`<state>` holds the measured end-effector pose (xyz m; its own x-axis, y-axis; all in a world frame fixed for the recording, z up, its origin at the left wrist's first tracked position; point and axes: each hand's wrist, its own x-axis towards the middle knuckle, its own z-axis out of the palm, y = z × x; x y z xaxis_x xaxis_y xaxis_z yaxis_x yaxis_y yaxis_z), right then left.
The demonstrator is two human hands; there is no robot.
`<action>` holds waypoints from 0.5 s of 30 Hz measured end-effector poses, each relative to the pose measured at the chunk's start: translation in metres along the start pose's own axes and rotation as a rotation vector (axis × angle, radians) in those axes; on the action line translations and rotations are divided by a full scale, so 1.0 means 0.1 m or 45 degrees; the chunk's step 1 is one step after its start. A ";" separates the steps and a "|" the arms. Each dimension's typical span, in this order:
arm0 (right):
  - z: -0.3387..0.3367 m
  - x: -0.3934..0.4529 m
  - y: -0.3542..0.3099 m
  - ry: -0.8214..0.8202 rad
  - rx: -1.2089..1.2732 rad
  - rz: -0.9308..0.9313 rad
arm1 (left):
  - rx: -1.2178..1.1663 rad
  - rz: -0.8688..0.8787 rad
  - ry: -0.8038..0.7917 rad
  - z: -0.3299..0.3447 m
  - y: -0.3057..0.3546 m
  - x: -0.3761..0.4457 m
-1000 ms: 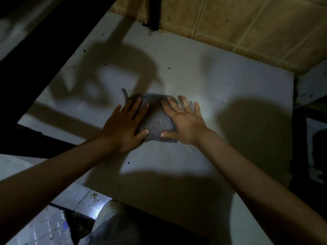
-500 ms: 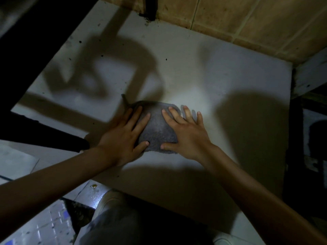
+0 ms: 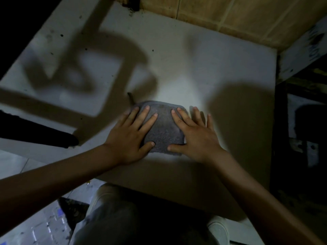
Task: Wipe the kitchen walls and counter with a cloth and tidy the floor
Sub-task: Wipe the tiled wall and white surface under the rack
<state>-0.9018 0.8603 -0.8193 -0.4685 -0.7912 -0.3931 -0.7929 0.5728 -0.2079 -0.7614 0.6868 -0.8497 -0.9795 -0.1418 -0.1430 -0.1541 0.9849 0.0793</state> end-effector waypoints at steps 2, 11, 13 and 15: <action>-0.02 -0.04 0.08 -0.009 -0.005 0.036 | -0.018 0.015 -0.018 -0.01 0.08 0.06; -0.08 -0.21 0.44 -0.040 0.085 0.201 | -0.117 0.121 -0.042 -0.04 0.41 0.41; -0.08 -0.26 0.51 -0.029 0.088 0.235 | -0.121 0.132 -0.051 -0.06 0.49 0.47; -0.07 -0.30 0.59 -0.027 0.089 0.274 | -0.098 0.151 -0.056 -0.07 0.58 0.53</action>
<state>-0.9368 0.9164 -0.8132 -0.6148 -0.6450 -0.4539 -0.6463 0.7418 -0.1788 -0.8235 0.7354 -0.8457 -0.9851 -0.0183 -0.1709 -0.0483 0.9837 0.1732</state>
